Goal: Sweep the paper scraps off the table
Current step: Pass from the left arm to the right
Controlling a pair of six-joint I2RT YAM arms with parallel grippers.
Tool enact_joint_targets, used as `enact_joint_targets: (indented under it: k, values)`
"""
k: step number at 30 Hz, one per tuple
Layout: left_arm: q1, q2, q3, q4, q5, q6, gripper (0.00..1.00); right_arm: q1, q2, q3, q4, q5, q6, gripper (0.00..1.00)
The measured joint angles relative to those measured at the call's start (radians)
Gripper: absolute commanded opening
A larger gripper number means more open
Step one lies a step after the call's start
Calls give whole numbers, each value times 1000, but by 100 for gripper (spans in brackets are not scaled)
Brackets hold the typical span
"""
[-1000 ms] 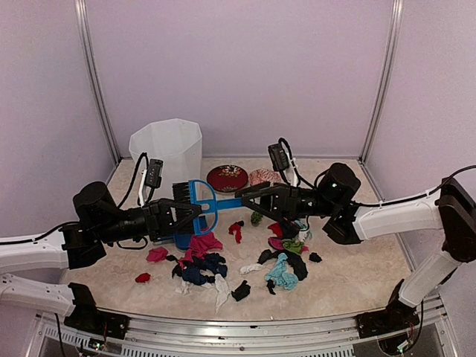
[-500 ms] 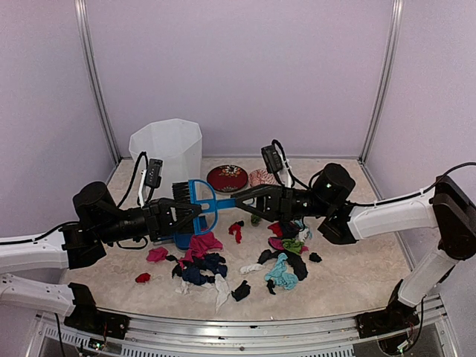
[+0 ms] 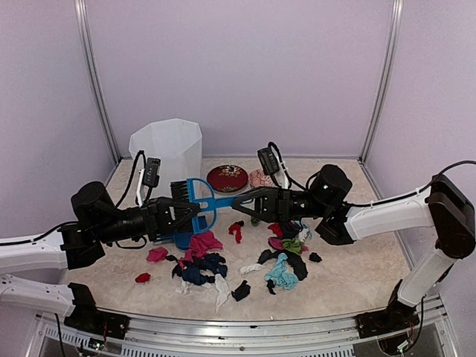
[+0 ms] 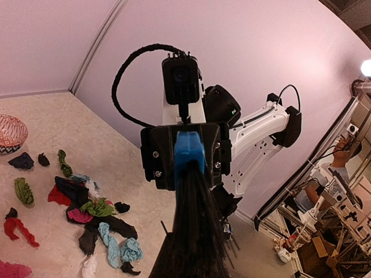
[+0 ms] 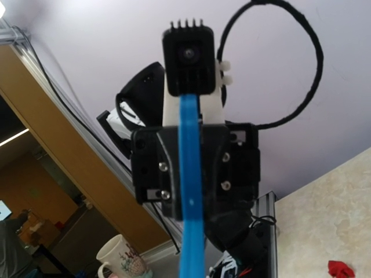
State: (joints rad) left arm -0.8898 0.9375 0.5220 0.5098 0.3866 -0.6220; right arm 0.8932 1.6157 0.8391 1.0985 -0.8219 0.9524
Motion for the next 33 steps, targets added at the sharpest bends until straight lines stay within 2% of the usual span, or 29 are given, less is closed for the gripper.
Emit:
enact_joint_targets:
  k: [23,33]
  values:
    - [-10,-14,0,-1,-2,2,0,3,6,0,31,-5,33,20]
    - [-11,-11,0,-1,-5,2,0,3,6,0,39,-5,35,24]
